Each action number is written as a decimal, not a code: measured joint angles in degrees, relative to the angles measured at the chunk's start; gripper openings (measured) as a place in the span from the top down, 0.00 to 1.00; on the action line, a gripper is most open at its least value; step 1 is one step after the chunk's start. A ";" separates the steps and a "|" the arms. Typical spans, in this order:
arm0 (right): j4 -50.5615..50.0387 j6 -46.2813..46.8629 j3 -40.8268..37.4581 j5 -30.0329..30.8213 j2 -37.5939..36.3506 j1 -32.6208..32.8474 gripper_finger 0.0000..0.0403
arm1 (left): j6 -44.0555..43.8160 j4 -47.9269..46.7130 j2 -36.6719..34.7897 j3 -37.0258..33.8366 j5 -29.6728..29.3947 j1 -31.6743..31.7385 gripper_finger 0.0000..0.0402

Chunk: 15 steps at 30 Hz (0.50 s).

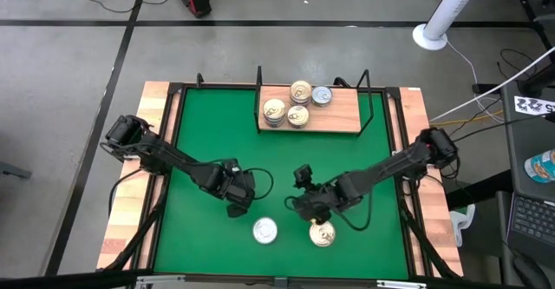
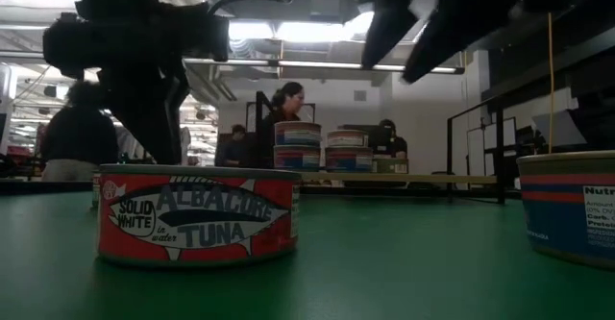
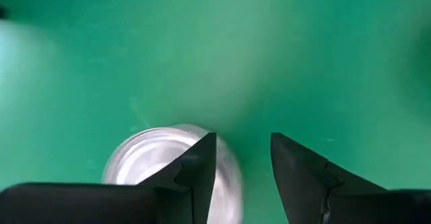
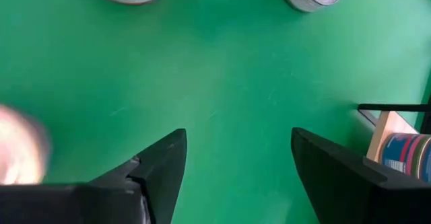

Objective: Stack canned seafood by type on shelf
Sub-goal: Put the green tuna can on the shelf aligned with the blue tuna can

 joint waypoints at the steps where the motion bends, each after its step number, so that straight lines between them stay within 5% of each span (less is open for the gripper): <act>1: 0.89 -0.55 0.00 -0.06 0.50 -0.64 0.34 | -0.58 -0.89 0.00 0.00 -0.68 0.02 0.66; 15: 6.32 -2.53 0.01 -1.13 3.74 -6.63 0.34 | -7.22 -2.97 0.02 -0.04 -2.15 -0.18 0.66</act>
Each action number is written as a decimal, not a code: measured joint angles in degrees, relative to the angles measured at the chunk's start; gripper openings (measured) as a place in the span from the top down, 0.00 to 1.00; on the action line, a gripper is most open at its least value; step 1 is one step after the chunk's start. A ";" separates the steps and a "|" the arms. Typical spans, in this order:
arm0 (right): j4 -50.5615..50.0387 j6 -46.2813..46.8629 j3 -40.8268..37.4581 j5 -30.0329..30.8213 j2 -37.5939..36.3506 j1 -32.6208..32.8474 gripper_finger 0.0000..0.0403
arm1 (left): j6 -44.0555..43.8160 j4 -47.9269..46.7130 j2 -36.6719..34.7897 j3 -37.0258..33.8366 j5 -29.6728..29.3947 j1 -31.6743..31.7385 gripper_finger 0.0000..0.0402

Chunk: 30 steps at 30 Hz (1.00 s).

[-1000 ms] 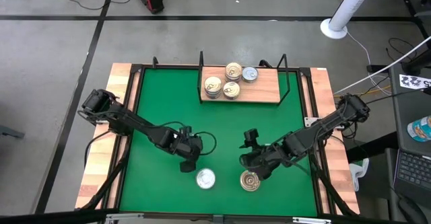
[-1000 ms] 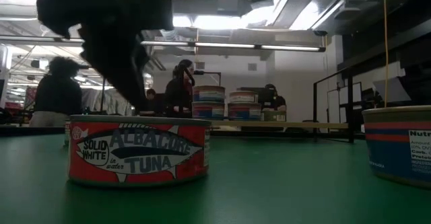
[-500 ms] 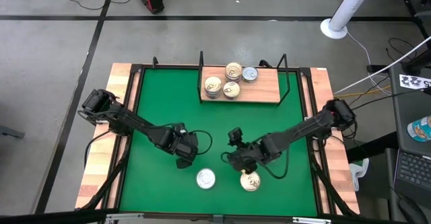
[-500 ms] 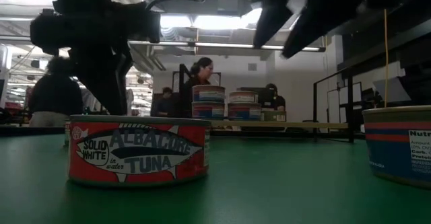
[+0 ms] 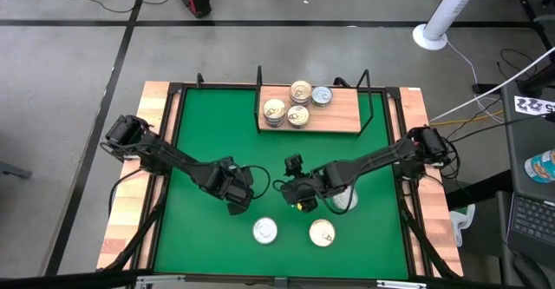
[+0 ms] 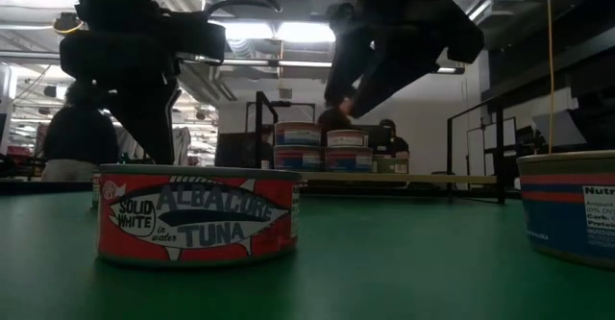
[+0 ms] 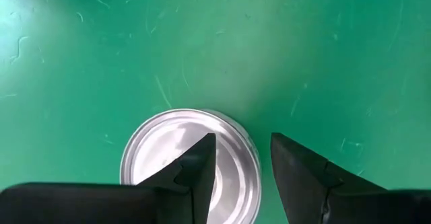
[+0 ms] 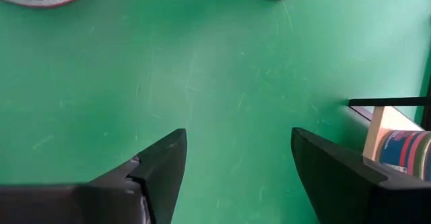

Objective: Stack canned seafood by type on shelf
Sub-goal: Put the green tuna can on the shelf aligned with the blue tuna can

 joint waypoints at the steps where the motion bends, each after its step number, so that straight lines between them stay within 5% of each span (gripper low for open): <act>1: 0.13 0.00 -0.01 0.00 0.01 -0.20 0.34 | -0.22 -0.04 -0.01 0.00 0.02 -0.04 0.66; 30: 5.34 -2.39 -0.01 -2.53 0.01 -0.20 0.34 | -0.53 -0.81 3.81 0.04 -1.15 -0.71 0.70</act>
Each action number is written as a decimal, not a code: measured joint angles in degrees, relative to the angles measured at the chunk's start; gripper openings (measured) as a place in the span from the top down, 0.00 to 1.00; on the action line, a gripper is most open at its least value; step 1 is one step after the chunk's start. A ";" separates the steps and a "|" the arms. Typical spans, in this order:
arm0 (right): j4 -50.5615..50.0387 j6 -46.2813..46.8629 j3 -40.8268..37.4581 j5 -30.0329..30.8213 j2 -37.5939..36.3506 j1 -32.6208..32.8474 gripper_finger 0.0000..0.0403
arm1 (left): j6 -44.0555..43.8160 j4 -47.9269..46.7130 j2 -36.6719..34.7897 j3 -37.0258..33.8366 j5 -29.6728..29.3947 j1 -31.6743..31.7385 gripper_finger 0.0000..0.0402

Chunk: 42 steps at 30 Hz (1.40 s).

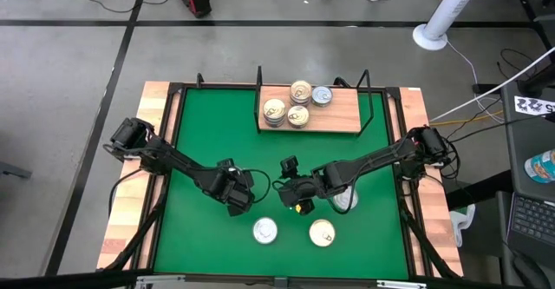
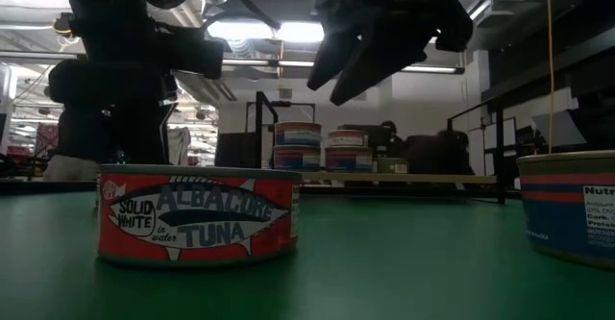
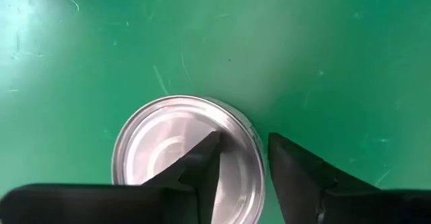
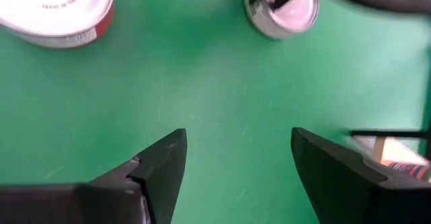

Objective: Stack canned seafood by type on shelf
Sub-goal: Put the green tuna can on the shelf aligned with the blue tuna can

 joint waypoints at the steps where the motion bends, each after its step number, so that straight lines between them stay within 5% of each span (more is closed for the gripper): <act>1: 0.78 -0.36 0.00 0.00 0.00 0.00 0.34 | 0.43 -0.45 0.02 0.00 -0.26 0.02 0.72; 17: 8.23 -7.29 0.00 -0.36 4.84 -3.27 0.34 | 0.84 -1.98 0.07 -0.07 -1.55 0.10 0.99; 31: 8.02 -10.97 0.00 -0.73 5.14 -10.31 0.34 | 0.95 -2.10 0.26 0.78 -1.89 0.11 1.00; 42: 12.35 -16.82 -3.03 -10.49 5.09 -11.23 0.34 | 4.08 6.60 0.35 1.87 -1.90 -0.04 1.00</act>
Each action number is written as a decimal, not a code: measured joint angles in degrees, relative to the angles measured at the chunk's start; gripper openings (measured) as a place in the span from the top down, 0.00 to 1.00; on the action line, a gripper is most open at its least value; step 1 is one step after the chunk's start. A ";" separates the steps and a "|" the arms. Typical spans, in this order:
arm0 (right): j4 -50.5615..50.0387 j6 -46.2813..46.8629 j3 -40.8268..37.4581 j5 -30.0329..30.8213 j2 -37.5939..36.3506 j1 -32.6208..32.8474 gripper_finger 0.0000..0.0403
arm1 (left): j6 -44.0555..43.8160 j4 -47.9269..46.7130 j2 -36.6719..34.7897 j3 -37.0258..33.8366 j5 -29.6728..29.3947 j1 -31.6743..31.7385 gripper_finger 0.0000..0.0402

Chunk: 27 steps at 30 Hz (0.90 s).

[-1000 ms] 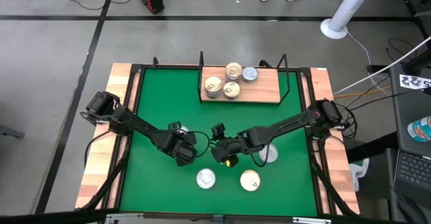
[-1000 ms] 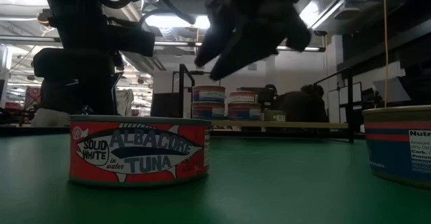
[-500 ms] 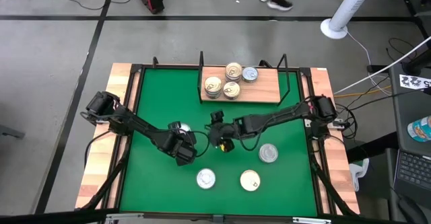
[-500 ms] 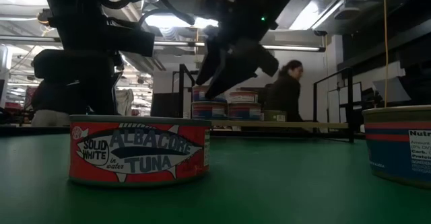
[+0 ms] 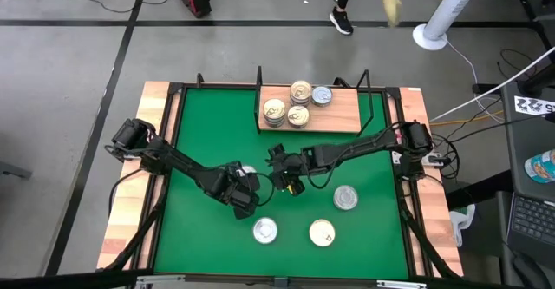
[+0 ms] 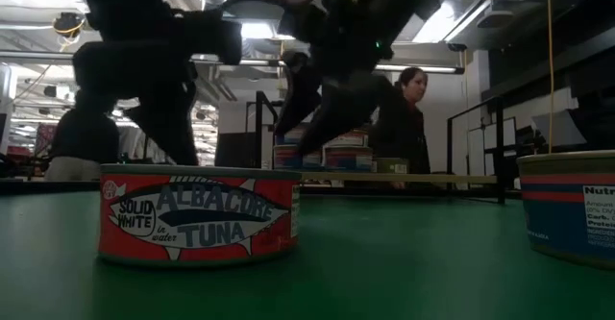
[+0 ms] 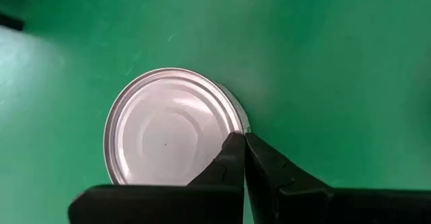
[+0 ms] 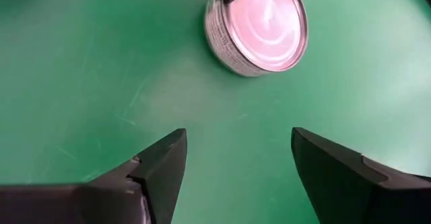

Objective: Stack canned seafood by type on shelf
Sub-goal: Put the green tuna can on the shelf aligned with the blue tuna can

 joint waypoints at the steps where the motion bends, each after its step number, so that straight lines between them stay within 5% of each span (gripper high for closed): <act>1: 1.26 -0.05 -0.86 -0.26 0.00 0.02 0.34 | -0.01 0.74 -0.01 0.01 -0.03 -0.06 1.00; 9: 19.19 -0.95 -10.22 -0.33 -0.02 1.47 0.34 | -0.07 5.26 -0.04 0.03 -0.40 -0.26 1.00; 16: 33.17 -5.86 -16.61 6.75 -0.04 5.78 0.34 | -0.15 8.66 -0.11 0.12 -0.47 -0.25 1.00; 27: 34.77 -6.12 -18.09 10.81 -0.04 8.41 0.34 | -0.24 15.03 -0.17 0.12 -0.54 -0.06 1.00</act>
